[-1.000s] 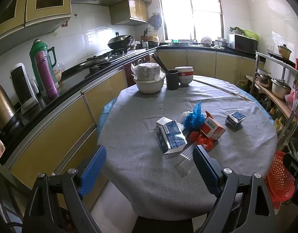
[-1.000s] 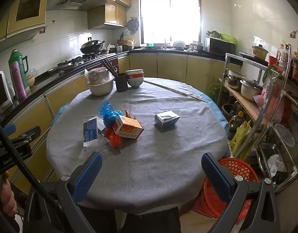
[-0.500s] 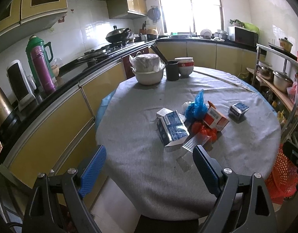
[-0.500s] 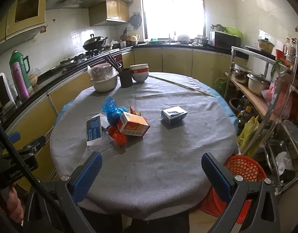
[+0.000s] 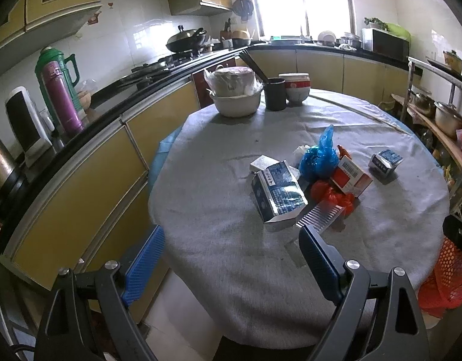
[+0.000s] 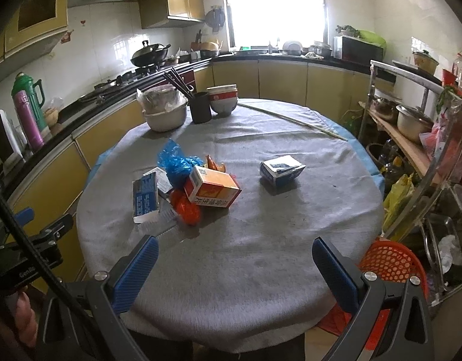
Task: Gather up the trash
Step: 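Move both tools toward the trash items on the table, then grasp the clear plastic tray with the left tool while the right tool grasps the blue packet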
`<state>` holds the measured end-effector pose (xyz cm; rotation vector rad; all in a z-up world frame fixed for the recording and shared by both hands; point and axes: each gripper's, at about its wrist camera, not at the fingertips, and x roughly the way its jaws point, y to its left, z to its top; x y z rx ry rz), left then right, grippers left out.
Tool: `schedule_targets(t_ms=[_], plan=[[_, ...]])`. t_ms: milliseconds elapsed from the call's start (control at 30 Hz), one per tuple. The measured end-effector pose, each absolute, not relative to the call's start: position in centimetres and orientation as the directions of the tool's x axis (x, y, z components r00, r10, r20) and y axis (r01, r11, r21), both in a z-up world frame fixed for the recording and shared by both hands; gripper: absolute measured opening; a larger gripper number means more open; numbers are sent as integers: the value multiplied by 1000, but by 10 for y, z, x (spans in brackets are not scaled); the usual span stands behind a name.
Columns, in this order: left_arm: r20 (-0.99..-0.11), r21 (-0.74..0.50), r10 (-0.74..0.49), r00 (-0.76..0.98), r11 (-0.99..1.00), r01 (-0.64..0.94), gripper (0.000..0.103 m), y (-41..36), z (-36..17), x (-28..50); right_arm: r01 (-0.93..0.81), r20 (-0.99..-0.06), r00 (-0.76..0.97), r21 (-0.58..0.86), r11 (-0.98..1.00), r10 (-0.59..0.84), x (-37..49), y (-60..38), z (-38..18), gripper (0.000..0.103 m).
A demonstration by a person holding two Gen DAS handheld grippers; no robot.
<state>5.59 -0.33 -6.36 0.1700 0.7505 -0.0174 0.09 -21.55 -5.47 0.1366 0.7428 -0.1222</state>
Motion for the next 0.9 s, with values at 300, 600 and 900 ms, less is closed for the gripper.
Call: schedule_targets(t_ms=[300,600,900], plan=[[-713,159,51,699,983,91,91,-12,-77,78,166,-704,708,98,981,-50,24,-224,-63,103],[-738,160,50,673,982,103,91,-17,-89,96,164,-726,688,118,979,-28,48,-228,-75,103],[-765,146,38,643,982,116,91,-19,-103,110,165,-748,662,207,964,47,67,-238,-88,103]])
